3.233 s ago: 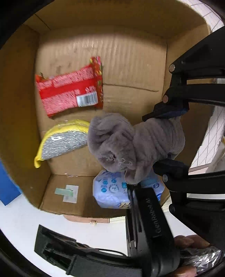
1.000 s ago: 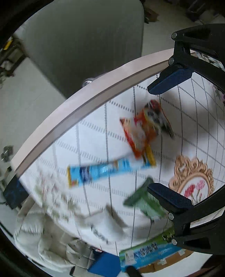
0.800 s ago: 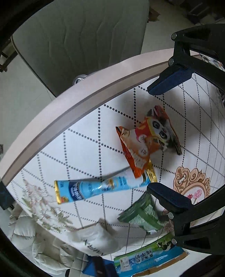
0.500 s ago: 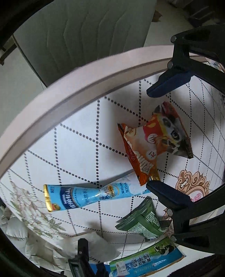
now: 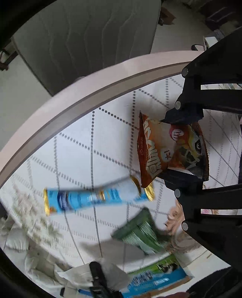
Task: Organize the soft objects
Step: 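Grasp the white NMAX bag with the left tool while the right grasps the orange snack bag, then place the NMAX bag and orange snack bag into the box, open both tools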
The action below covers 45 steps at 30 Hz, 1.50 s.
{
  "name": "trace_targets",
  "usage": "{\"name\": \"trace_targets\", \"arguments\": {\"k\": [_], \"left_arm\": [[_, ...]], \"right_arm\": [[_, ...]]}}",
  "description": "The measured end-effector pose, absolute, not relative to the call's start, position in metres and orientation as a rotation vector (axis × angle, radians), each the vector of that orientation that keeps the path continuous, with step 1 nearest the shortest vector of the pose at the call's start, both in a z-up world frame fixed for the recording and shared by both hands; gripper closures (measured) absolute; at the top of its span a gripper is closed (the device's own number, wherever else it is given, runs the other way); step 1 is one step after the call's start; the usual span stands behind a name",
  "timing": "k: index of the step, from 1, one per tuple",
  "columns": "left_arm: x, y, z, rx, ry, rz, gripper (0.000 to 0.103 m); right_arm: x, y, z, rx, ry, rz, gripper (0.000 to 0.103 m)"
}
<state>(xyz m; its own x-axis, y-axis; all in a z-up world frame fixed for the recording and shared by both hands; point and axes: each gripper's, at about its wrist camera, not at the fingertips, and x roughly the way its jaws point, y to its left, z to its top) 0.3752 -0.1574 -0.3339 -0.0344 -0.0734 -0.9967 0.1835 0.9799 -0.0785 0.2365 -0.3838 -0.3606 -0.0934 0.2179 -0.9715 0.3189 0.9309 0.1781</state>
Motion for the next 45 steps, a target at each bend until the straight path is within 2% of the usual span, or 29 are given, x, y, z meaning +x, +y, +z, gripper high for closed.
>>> {"name": "trace_targets", "arguments": {"k": [4, 8, 12, 15, 22, 25, 35, 38, 39, 40, 42, 45], "left_arm": [[0.351, -0.120, -0.280, 0.012, 1.503, -0.213, 0.027], [0.317, -0.051, -0.224, -0.050, 1.407, -0.160, 0.027], [0.309, 0.031, -0.194, -0.045, 1.374, -0.056, 0.027], [0.304, 0.102, -0.186, -0.021, 1.376, 0.064, 0.027], [0.327, 0.227, -0.246, 0.095, 1.515, 0.309, 0.027], [0.338, 0.245, -0.275, 0.139, 1.576, 0.346, 0.027], [0.344, 0.263, -0.343, 0.119, 1.771, 0.294, 0.024], [0.343, 0.264, -0.351, 0.077, 1.790, 0.266, 0.021], [0.342, 0.265, -0.351, 0.061, 1.787, 0.265, 0.020], [0.342, 0.266, -0.349, 0.046, 1.779, 0.265, 0.020], [0.341, 0.270, -0.347, 0.015, 1.769, 0.265, 0.020], [0.341, 0.278, -0.340, -0.009, 1.743, 0.263, 0.014]], "right_arm": [[0.238, -0.337, -0.310, 0.373, 1.604, 0.012, 0.059], [0.255, -0.264, -0.255, 0.336, 1.517, 0.171, 0.059], [0.273, -0.163, -0.210, 0.286, 1.448, 0.347, 0.059], [0.282, -0.093, -0.200, 0.251, 1.439, 0.433, 0.059], [0.299, 0.045, -0.235, 0.130, 1.494, 0.460, 0.059], [0.309, 0.079, -0.261, 0.071, 1.532, 0.421, 0.059], [0.317, 0.093, -0.339, 0.024, 1.662, 0.365, 0.059], [0.312, 0.105, -0.358, -0.018, 1.761, 0.384, 0.055], [0.310, 0.107, -0.362, -0.011, 1.778, 0.394, 0.049], [0.308, 0.108, -0.364, -0.008, 1.788, 0.398, 0.036], [0.306, 0.108, -0.362, -0.001, 1.783, 0.397, 0.024], [0.306, 0.108, -0.357, -0.007, 1.778, 0.387, 0.020]]}}
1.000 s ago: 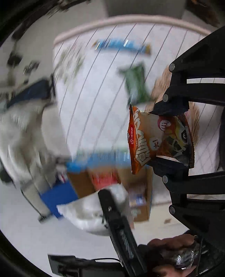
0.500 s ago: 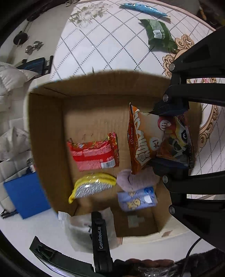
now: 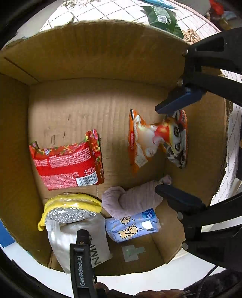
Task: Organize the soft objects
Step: 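Place the NMAX bag and orange snack bag into the box, open both tools, then grasp the green snack bag with the left tool while the right grasps the blue Nestle tube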
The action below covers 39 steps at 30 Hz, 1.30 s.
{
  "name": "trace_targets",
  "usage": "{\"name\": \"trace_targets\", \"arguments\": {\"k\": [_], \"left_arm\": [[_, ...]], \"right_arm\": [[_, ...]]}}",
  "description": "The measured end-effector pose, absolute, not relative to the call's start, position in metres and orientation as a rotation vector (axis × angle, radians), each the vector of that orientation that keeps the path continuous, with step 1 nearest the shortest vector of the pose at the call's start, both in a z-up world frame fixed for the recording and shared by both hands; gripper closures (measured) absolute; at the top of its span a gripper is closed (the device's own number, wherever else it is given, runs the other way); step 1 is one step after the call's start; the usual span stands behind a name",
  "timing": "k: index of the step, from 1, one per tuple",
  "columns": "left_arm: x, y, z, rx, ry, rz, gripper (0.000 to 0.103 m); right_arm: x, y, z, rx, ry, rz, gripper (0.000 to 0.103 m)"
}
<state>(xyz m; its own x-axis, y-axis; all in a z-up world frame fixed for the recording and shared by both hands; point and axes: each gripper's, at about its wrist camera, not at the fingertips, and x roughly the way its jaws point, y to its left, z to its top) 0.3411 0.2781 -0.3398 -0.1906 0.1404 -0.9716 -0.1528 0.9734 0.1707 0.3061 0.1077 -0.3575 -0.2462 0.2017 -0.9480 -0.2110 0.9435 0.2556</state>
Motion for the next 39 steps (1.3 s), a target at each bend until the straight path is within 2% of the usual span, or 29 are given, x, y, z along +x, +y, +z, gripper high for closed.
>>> {"name": "trace_targets", "arguments": {"k": [6, 8, 23, 39], "left_arm": [[0.332, 0.281, -0.309, -0.074, 1.665, 0.249, 0.009], [0.325, 0.275, -0.295, -0.080, 1.626, 0.241, 0.001], [0.228, 0.230, -0.210, -0.123, 1.337, 0.183, 0.001], [0.153, 0.203, -0.142, -0.112, 1.182, 0.197, 0.001]], "right_arm": [[0.305, 0.102, -0.343, -0.008, 1.752, 0.384, 0.000], [0.303, 0.100, -0.335, -0.011, 1.735, 0.383, 0.000], [0.254, 0.065, -0.244, -0.106, 1.429, 0.290, 0.000], [0.190, 0.027, -0.144, -0.074, 1.223, 0.324, 0.000]]}}
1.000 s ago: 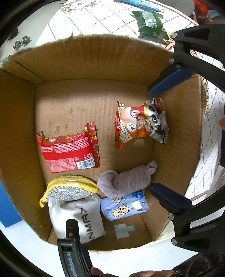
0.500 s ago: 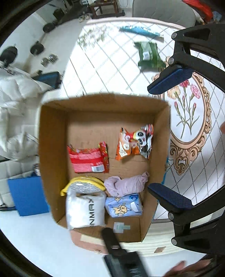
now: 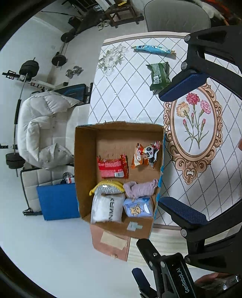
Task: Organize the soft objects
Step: 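Grasp the green snack bag with the left tool while the right grasps the blue Nestle tube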
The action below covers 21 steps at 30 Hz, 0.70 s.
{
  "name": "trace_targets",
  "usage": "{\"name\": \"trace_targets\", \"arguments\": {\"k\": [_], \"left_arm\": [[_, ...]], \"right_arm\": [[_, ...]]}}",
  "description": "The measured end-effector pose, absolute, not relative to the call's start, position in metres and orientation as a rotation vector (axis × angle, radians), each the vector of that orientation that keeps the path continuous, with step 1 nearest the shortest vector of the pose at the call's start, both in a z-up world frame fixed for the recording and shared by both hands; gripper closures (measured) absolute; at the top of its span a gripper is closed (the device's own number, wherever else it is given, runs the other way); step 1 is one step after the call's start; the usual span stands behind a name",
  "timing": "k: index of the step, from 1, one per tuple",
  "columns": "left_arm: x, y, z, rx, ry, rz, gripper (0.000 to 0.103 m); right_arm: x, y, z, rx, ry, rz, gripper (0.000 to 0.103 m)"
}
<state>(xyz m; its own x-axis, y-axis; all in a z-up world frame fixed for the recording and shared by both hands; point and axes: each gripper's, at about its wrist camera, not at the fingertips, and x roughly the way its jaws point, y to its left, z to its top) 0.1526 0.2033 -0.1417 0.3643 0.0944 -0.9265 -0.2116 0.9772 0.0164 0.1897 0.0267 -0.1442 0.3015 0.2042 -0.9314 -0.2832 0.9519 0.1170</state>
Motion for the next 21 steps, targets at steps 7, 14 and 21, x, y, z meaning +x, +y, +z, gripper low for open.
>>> {"name": "trace_targets", "arguments": {"k": [7, 14, 21], "left_arm": [[0.142, 0.193, -0.126, -0.107, 1.156, 0.216, 0.001], [0.164, 0.135, -0.138, -0.038, 1.180, 0.185, 0.001], [0.225, -0.012, -0.190, 0.341, 1.166, -0.064, 0.001]], "right_arm": [[0.180, 0.015, -0.129, -0.022, 1.210, 0.363, 0.000], [0.188, -0.047, -0.142, 0.084, 1.271, 0.329, 0.000], [0.221, -0.188, -0.191, 0.178, 1.376, 0.091, 0.000]]}}
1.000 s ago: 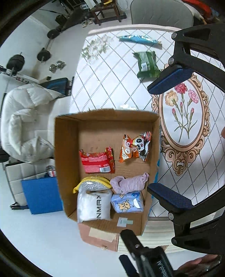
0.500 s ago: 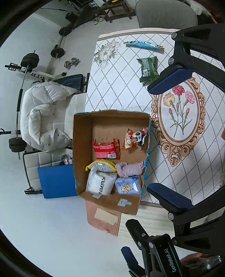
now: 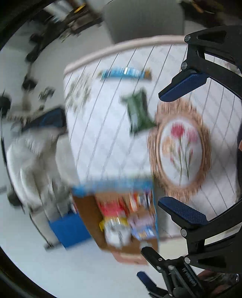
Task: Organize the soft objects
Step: 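Grasp the green snack bag with the left tool while the right grasps the blue Nestle tube, then lower the green bag and blue tube into the box and release both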
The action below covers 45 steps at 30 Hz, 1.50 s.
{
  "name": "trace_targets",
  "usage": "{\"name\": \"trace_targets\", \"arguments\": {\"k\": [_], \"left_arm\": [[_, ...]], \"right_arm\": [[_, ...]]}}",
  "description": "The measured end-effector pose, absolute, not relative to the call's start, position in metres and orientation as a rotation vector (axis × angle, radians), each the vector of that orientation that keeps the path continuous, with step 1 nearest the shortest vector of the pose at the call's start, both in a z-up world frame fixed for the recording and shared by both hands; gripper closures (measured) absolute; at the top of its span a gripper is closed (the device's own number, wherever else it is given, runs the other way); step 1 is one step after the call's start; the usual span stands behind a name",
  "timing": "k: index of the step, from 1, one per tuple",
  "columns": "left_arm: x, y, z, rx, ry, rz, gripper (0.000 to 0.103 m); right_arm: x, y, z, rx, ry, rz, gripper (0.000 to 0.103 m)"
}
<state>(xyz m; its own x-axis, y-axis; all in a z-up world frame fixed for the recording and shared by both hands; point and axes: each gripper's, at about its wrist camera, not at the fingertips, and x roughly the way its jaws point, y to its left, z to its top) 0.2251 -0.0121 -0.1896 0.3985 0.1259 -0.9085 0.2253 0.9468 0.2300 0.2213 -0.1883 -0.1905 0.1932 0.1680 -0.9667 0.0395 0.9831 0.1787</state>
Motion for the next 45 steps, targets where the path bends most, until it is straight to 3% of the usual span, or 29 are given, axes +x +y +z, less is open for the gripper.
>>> {"name": "trace_targets", "arguments": {"k": [9, 16, 18, 20, 22, 24, 26, 29, 30, 32, 33, 34, 39, 45], "left_arm": [[0.264, -0.198, -0.318, 0.885, 1.273, -0.518, 0.001], [0.293, -0.231, -0.399, 0.876, 1.506, -0.590, 0.001], [0.300, -0.230, -0.413, 0.835, 1.566, -0.594, 0.008], [0.304, -0.224, -0.427, 0.801, 1.637, -0.567, 0.030], [0.309, -0.219, -0.426, 0.716, 1.653, -0.560, 0.038], [0.315, -0.210, -0.421, 0.647, 1.658, -0.513, 0.054], [0.318, -0.198, -0.418, 0.531, 1.687, -0.461, 0.065], [0.317, -0.179, -0.412, 0.379, 1.703, -0.403, 0.068], [0.315, -0.171, -0.409, 0.327, 1.701, -0.383, 0.069], [0.311, -0.155, -0.400, 0.248, 1.682, -0.346, 0.069], [0.308, -0.146, -0.393, 0.210, 1.669, -0.323, 0.069], [0.305, -0.135, -0.386, 0.168, 1.655, -0.303, 0.069], [0.290, -0.071, -0.335, -0.045, 1.577, -0.228, 0.069], [0.275, 0.037, -0.254, -0.302, 1.500, -0.137, 0.069]], "right_arm": [[0.257, -0.345, -0.292, 0.241, 1.558, -0.096, 0.000], [0.278, -0.386, -0.358, 0.281, 1.661, -0.135, 0.002], [0.284, -0.392, -0.372, 0.316, 1.682, -0.127, 0.003], [0.292, -0.396, -0.382, 0.356, 1.692, -0.112, 0.003], [0.300, -0.396, -0.388, 0.390, 1.696, -0.092, 0.004], [0.311, -0.394, -0.395, 0.409, 1.699, -0.082, 0.006], [0.323, -0.389, -0.404, 0.427, 1.707, -0.075, 0.010], [0.340, -0.375, -0.423, 0.415, 1.746, -0.079, 0.027], [0.342, -0.371, -0.428, 0.400, 1.756, -0.081, 0.041], [0.344, -0.359, -0.428, 0.325, 1.746, -0.103, 0.056], [0.344, -0.351, -0.426, 0.296, 1.738, -0.102, 0.077], [0.341, -0.344, -0.425, 0.276, 1.745, -0.099, 0.082], [0.313, -0.310, -0.404, 0.305, 1.730, -0.012, 0.086], [0.280, -0.222, -0.323, 0.387, 1.625, 0.237, 0.086]]}}
